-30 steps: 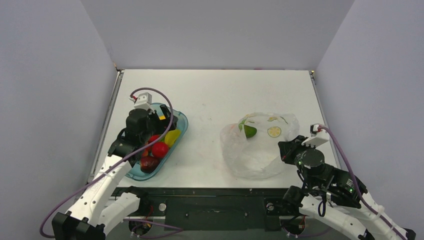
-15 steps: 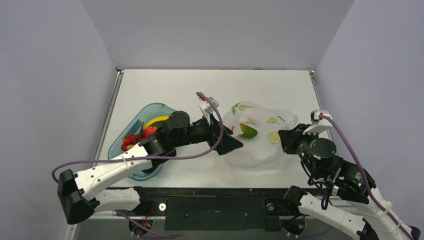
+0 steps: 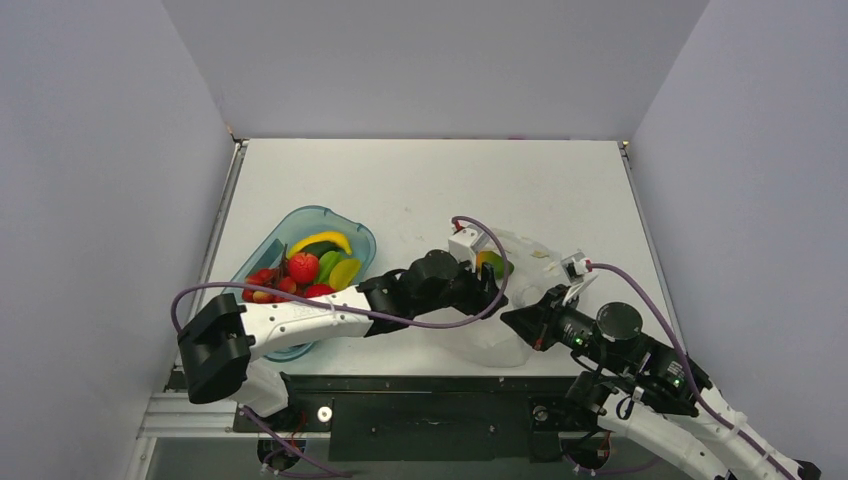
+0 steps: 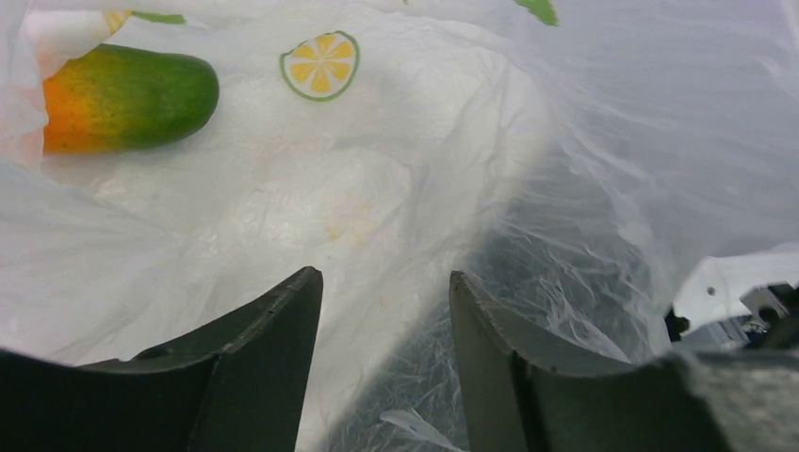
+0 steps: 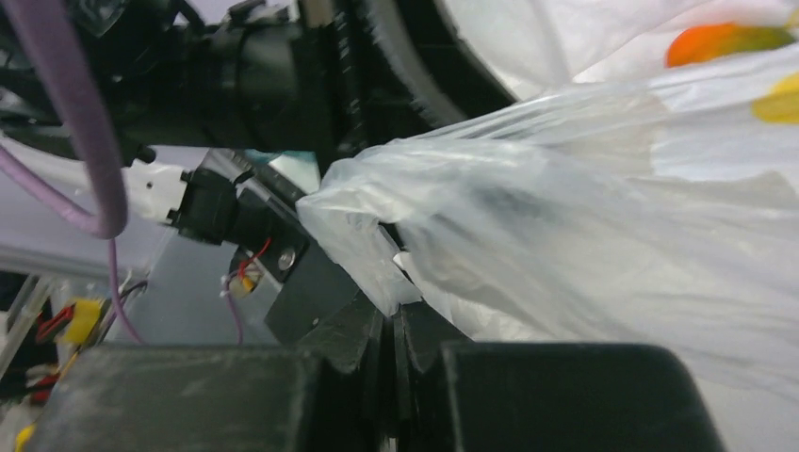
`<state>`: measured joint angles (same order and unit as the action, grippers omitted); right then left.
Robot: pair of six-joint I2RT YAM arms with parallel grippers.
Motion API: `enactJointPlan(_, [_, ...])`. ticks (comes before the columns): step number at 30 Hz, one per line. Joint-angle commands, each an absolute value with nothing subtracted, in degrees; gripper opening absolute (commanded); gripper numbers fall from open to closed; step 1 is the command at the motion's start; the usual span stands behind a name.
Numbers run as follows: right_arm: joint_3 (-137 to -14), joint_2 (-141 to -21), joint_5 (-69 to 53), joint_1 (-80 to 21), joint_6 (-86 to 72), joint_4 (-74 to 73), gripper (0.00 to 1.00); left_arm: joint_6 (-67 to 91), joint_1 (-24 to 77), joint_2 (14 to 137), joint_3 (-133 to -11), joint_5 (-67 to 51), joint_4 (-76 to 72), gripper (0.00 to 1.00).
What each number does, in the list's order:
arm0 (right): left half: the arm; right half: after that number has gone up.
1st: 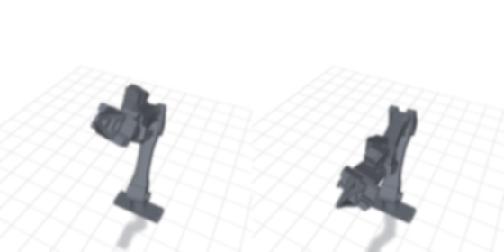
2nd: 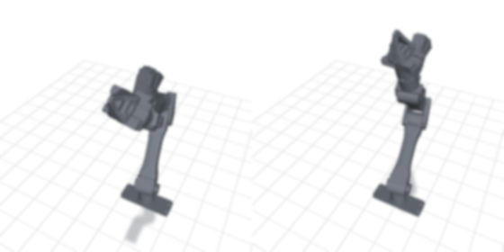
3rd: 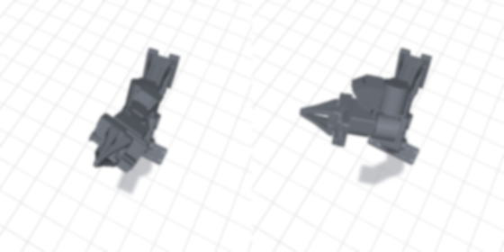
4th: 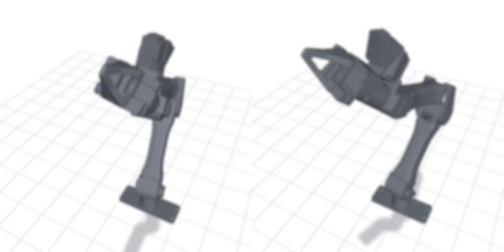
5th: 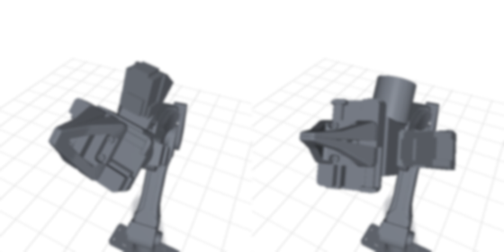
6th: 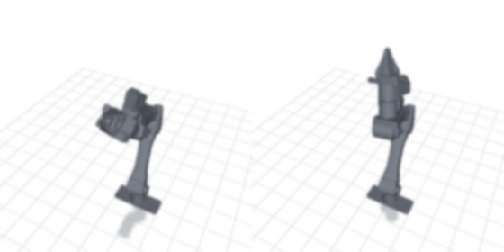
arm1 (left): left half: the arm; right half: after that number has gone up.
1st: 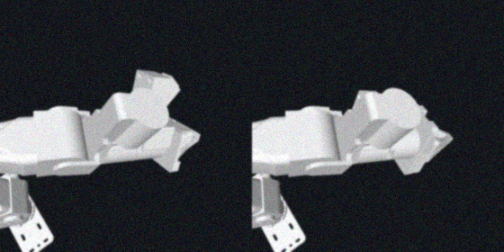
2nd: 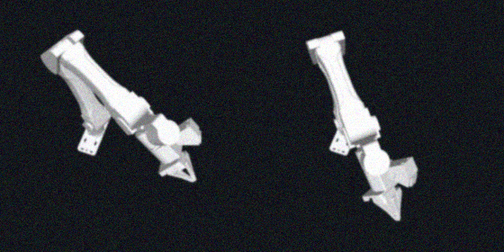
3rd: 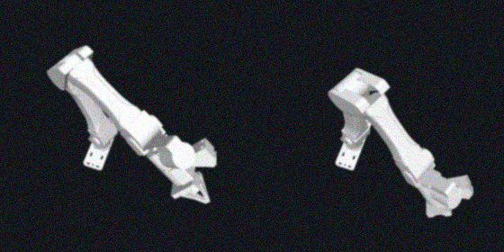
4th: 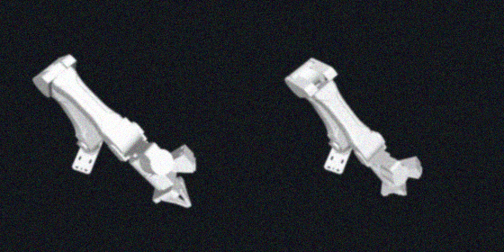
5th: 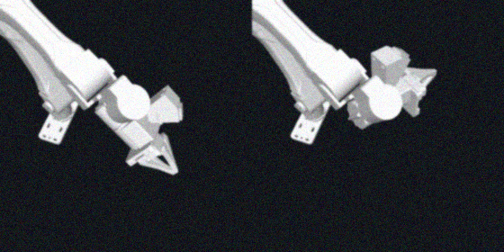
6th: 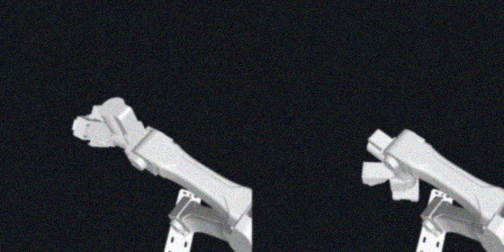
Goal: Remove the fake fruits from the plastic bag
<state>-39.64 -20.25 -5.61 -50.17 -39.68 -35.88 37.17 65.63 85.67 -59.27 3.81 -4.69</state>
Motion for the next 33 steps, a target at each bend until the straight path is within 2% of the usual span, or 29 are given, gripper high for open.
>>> enactJointPlan(1, [-35.4,-17.2,-13.9,-50.2,-43.4,-27.2,0.00,41.7,66.0,87.3,-58.6,11.6,-11.9,0.47])
enactJointPlan(6, [-33.2,-16.1,-14.9,-50.3,-44.4,-24.3,0.00,48.7,65.7,91.5,-57.2,17.4,-14.0,0.49])
enactJointPlan(13, [-33.7,-16.7,-14.0,-50.7,-44.0,-25.2,0.00,56.5,62.8,96.7,-54.6,22.0,-20.2,0.74])
enactJointPlan(17, [-34.1,-16.6,-13.7,-50.9,-43.8,-26.3,0.00,60.5,60.9,100.4,-54.3,23.3,-23.4,0.80])
enactJointPlan(23, [-34.1,-15.9,-13.5,-51.1,-43.6,-26.9,0.00,65.6,60.2,106.1,-53.4,28.2,-34.3,0.86])
enactJointPlan(28, [-35.4,-15.6,-13.2,-51.2,-43.7,-27.9,0.00,71.3,60.4,109.2,-57.4,33.1,-29.7,0.88])
enactJointPlan(33, [-37.1,-16.0,-14.0,-51.4,-43.6,-28.8,0.00,70.9,60.5,111.7,-57.9,36.2,-33.8,0.87])
